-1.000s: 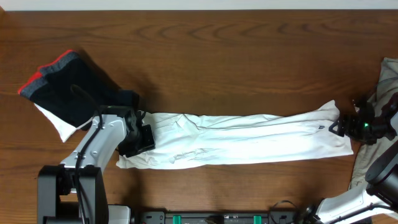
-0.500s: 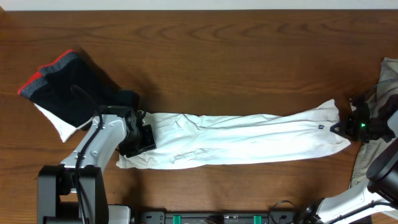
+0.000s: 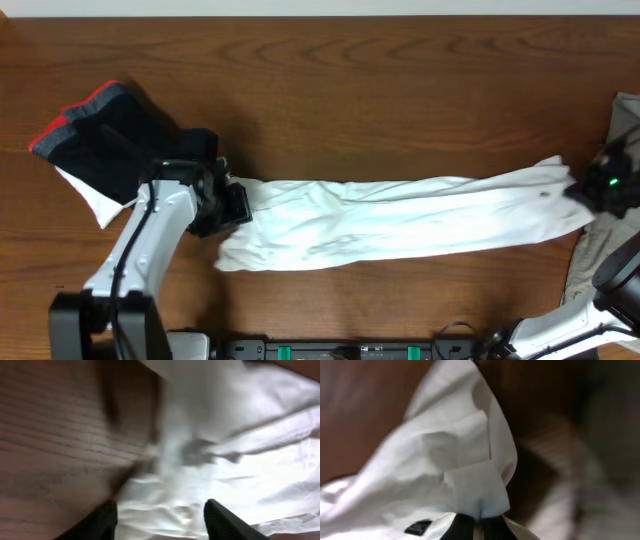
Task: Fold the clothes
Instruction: 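Lift the right end and fold it leftward toward the left gripper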
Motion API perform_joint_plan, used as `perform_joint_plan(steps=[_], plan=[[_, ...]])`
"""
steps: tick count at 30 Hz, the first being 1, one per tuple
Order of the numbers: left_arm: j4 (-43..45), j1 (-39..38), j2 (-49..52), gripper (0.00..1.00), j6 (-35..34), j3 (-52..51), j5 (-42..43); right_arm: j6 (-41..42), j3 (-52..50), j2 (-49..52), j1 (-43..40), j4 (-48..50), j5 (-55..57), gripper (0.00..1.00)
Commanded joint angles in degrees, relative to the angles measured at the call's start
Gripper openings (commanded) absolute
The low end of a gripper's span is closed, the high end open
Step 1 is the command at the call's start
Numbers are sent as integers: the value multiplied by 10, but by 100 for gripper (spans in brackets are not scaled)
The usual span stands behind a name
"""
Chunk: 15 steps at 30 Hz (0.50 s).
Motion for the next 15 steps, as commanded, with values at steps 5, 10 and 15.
perform_joint_plan(steps=[5,10,15], plan=[[-3,0,-23,59,-1,11,5,40,105,-24,12,-76,15,1],[-3,0,-23,59,-1,11,6,40,127,-56,88,-136,41,1],[-3,0,-23,59,-1,10,6,77,127,-72,196,-203,102,1]])
